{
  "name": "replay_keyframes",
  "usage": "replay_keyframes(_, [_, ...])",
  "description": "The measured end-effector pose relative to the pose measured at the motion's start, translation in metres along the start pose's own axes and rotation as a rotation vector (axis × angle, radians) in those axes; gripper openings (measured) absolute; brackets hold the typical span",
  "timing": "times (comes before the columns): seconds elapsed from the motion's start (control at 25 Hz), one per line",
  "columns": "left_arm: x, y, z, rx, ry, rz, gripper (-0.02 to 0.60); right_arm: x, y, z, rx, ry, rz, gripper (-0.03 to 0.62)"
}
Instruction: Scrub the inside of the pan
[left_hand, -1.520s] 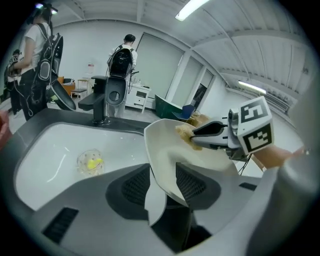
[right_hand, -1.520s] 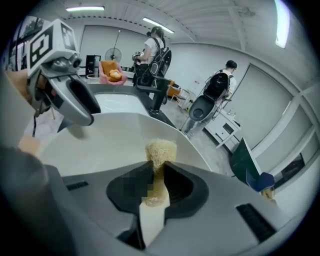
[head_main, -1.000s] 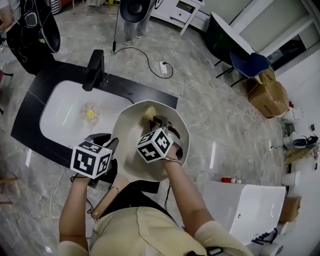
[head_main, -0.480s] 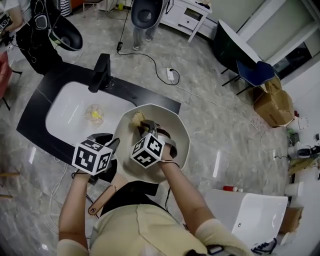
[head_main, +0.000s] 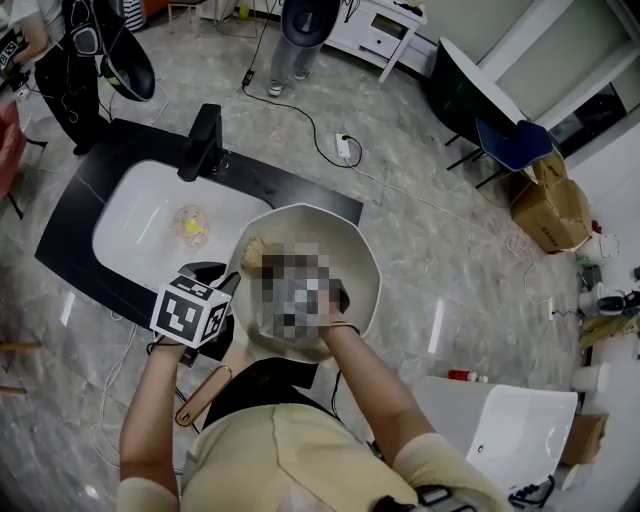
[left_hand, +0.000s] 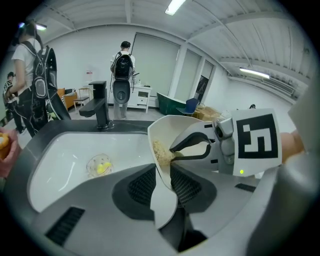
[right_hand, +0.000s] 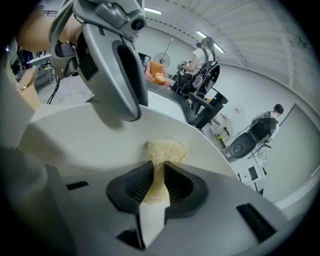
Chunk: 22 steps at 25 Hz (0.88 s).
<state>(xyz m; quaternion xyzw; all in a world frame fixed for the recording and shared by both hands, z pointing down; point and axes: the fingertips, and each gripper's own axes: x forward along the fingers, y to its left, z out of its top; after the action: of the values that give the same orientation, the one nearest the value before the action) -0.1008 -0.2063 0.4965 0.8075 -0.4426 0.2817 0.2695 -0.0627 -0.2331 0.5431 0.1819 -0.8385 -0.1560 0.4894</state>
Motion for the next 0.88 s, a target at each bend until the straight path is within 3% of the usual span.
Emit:
replay_keyframes(0.44, [0.001,-0.001,0.001,0.021,0.029,0.037,0.095,-0.021,0.041,0.003,-0.066,-0.026,0.199,0.077])
replay_keyframes(0.88, [0.003,0.000,0.003,0.026,0.030,0.048,0.089,-0.049,0.078,-0.008,-0.189,0.027,0.385,0.077])
